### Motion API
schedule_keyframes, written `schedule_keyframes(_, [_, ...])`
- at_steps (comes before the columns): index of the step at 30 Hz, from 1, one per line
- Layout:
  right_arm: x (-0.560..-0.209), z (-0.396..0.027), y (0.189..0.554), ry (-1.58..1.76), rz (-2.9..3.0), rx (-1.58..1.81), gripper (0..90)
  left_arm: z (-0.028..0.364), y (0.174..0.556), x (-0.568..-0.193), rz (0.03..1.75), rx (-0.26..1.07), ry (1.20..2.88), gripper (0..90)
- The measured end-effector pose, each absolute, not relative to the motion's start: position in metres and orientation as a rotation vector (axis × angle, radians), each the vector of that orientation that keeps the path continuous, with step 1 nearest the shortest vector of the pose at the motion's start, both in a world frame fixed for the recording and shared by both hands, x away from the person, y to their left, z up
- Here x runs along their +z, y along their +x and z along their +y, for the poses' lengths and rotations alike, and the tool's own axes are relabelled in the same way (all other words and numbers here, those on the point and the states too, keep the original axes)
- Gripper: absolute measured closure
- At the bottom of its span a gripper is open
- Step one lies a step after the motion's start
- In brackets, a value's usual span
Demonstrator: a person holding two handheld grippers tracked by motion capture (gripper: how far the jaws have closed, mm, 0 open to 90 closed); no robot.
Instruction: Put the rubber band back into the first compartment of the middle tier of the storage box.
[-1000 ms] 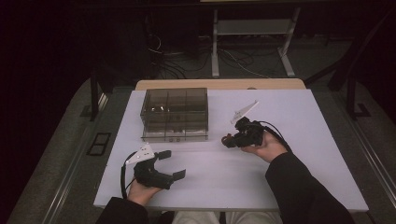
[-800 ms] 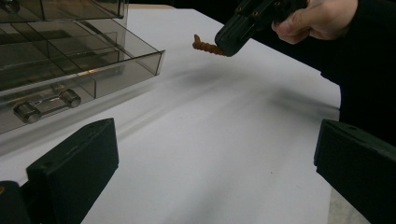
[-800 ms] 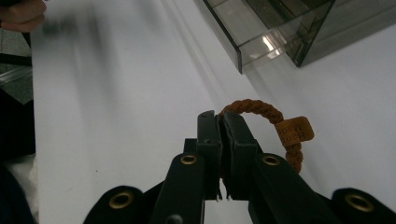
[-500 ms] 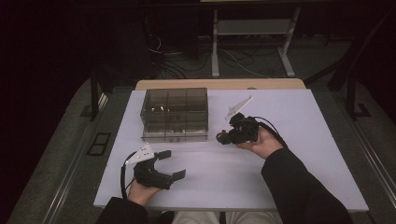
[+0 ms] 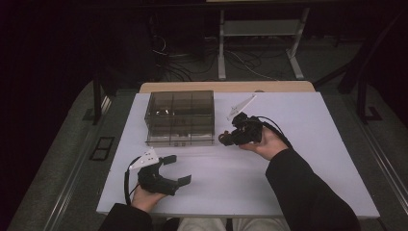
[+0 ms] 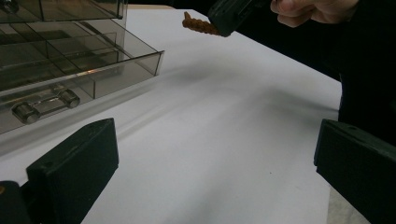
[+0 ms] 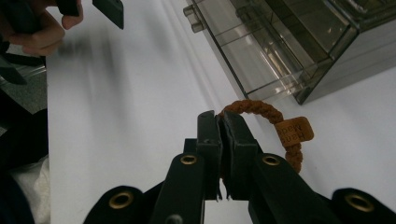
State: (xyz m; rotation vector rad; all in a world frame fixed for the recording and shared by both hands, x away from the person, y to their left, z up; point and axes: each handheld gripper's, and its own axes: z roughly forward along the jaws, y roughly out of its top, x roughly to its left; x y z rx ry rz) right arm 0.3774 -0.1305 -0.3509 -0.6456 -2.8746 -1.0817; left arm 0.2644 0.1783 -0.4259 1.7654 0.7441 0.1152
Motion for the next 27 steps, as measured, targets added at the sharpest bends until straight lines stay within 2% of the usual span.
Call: schedule_keyframes(27, [-0.333,-0.084,0.392,-0.53,-2.891,-1.091,85.1,0.18,0.265,-0.426,0.749,0.11,1.752,0.0])
